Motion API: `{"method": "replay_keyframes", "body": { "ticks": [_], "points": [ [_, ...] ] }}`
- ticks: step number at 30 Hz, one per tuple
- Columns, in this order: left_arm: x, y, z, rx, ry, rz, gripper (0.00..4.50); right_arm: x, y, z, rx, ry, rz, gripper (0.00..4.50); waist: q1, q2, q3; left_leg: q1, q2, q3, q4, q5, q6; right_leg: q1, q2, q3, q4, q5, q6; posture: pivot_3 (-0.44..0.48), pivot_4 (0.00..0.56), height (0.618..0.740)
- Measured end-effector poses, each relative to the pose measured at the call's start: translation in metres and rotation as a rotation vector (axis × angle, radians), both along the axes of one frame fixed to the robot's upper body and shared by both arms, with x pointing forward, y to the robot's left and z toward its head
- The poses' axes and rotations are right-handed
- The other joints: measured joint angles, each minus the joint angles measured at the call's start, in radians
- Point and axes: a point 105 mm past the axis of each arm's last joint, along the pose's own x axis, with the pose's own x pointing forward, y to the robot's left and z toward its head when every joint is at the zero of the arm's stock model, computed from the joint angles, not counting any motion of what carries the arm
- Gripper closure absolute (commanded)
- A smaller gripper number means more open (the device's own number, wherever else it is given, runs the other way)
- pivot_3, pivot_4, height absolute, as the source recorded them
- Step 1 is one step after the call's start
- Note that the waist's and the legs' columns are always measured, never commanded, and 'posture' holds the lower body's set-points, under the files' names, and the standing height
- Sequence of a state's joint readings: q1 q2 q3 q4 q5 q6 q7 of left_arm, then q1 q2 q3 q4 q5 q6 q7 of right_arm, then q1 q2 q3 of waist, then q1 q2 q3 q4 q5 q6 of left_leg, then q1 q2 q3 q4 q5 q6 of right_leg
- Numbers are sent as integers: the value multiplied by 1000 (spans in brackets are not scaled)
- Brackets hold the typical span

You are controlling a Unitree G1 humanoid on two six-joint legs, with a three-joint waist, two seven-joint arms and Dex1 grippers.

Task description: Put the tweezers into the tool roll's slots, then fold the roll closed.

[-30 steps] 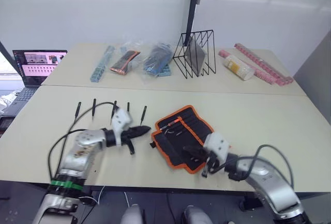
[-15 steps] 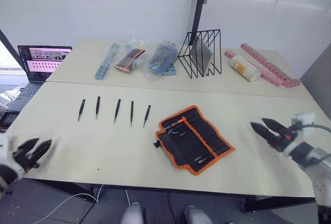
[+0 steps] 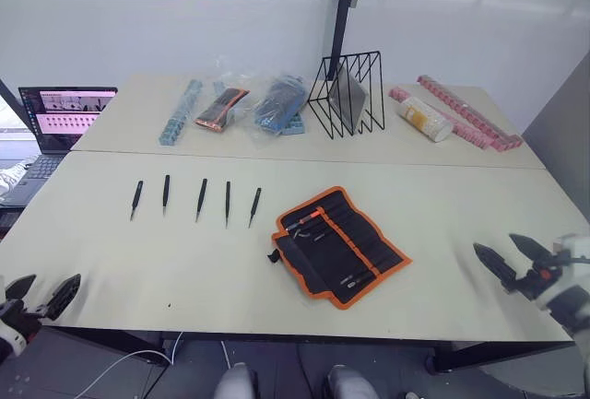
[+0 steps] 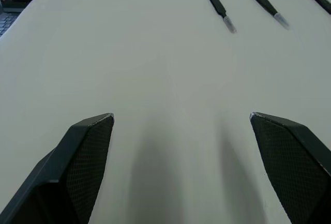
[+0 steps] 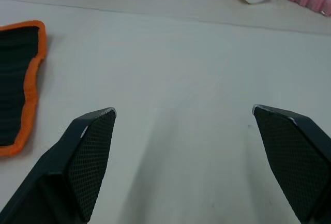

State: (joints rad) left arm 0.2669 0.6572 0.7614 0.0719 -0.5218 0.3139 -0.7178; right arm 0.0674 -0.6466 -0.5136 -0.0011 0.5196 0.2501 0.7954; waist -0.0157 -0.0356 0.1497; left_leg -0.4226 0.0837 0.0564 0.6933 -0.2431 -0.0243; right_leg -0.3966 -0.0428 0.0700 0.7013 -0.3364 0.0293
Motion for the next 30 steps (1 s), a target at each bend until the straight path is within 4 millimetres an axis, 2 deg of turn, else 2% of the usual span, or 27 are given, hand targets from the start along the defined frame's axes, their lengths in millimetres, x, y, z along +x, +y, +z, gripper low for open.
{"method": "replay_keyframes", "body": {
  "ticks": [7,13,16,20,27,28,30],
  "points": [
    [60,-23,21,17,-32,46,16,18,69,37,-53,12,299,0,8,-2,0,-2,-1,-1,1,0,0,1,-1,0,-1,0,1,0,150,684],
    [101,-43,29,-36,-52,55,16,13,127,36,-97,75,507,0,7,-3,0,-3,-1,-3,0,0,0,-1,0,-1,0,1,1,0,150,684],
    [116,-42,26,-48,-34,69,16,11,140,34,-105,72,536,0,7,-3,0,-3,-2,-3,1,0,0,-1,0,-1,0,1,1,0,150,684],
    [138,-49,5,-47,65,56,16,6,156,24,-88,90,571,0,9,-3,0,-4,-2,-3,1,0,0,-2,0,-1,0,1,1,0,150,684],
    [173,-59,2,42,80,12,16,-1,165,23,-88,86,582,0,32,-3,0,-2,-3,-3,2,1,0,1,0,-1,1,1,1,0,150,684],
    [176,-59,2,44,79,11,571,-3,165,23,-89,86,585,0,32,-3,0,-1,-3,-3,2,1,0,1,0,-1,1,1,1,0,150,684],
    [179,-61,0,51,77,2,1169,-6,165,20,-86,97,589,0,32,-3,0,0,-3,-3,2,1,0,3,0,-2,1,1,1,0,150,684]
  ]
}}
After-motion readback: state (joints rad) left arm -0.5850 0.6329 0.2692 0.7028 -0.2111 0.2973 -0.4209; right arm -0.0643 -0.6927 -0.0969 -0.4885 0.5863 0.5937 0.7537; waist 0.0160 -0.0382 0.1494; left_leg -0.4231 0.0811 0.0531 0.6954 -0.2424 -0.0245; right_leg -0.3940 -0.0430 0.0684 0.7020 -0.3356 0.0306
